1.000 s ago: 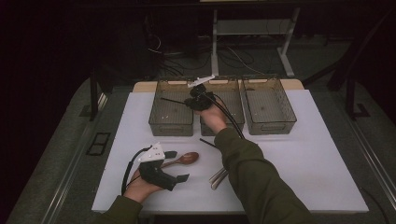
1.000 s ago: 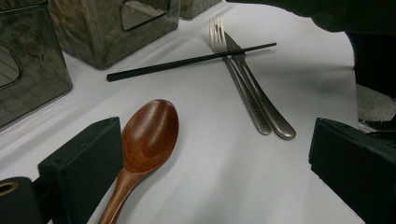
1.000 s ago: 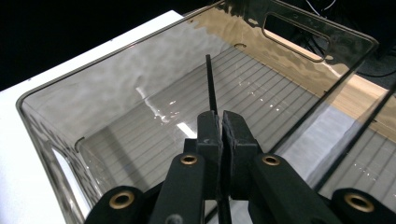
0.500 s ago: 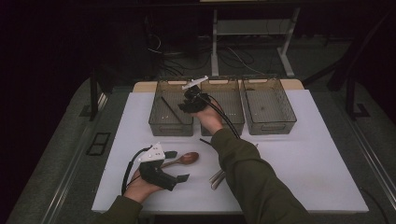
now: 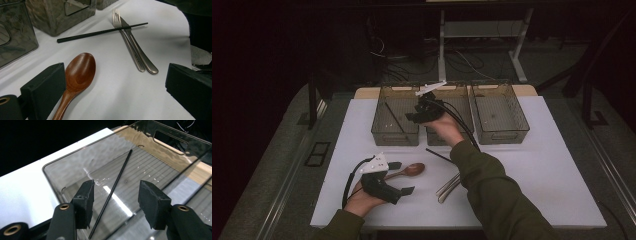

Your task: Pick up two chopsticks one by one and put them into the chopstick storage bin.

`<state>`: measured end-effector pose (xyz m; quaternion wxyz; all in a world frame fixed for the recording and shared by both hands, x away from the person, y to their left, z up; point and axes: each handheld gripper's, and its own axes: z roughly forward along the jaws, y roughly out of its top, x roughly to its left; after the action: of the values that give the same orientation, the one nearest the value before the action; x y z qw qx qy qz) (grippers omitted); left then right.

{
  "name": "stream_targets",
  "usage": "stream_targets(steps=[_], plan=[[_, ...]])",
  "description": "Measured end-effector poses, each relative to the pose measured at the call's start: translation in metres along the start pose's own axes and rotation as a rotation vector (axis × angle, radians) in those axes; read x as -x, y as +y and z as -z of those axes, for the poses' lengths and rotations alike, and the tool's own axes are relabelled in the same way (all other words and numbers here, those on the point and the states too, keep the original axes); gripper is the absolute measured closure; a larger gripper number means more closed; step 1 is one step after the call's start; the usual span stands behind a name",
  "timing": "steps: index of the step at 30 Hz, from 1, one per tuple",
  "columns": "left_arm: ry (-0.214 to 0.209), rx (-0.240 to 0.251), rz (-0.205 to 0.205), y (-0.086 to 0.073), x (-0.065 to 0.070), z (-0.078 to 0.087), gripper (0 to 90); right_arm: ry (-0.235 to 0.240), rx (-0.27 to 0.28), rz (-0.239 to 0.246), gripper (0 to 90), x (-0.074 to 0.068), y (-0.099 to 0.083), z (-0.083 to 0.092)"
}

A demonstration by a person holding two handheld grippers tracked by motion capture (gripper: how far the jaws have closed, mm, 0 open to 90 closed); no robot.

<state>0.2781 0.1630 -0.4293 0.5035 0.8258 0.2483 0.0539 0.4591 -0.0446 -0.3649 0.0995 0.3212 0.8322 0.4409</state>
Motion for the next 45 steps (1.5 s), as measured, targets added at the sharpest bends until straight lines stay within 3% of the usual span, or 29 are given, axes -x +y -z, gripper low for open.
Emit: stream_targets(steps=[10,20,26,32,45], plan=[[0.024,0.009,0.002,0.000,0.000,0.000,2.5,0.037,0.046,0.011,44.7,0.003,-0.019,0.039],[0.050,0.022,0.018,0.000,0.000,0.000,0.0,0.080,0.018,0.008,49.5,0.006,-0.042,0.072],[0.043,0.014,0.021,-0.001,0.000,-0.002,0.0,0.095,0.023,0.011,49.6,0.004,-0.056,0.090],[0.046,-0.013,-0.032,-0.001,0.001,-0.004,0.0,0.109,-0.002,0.024,49.5,0.005,-0.074,0.103],[0.037,-0.003,-0.021,-0.001,0.000,-0.003,0.0,0.109,-0.016,0.020,55.5,0.008,-0.113,0.132]])
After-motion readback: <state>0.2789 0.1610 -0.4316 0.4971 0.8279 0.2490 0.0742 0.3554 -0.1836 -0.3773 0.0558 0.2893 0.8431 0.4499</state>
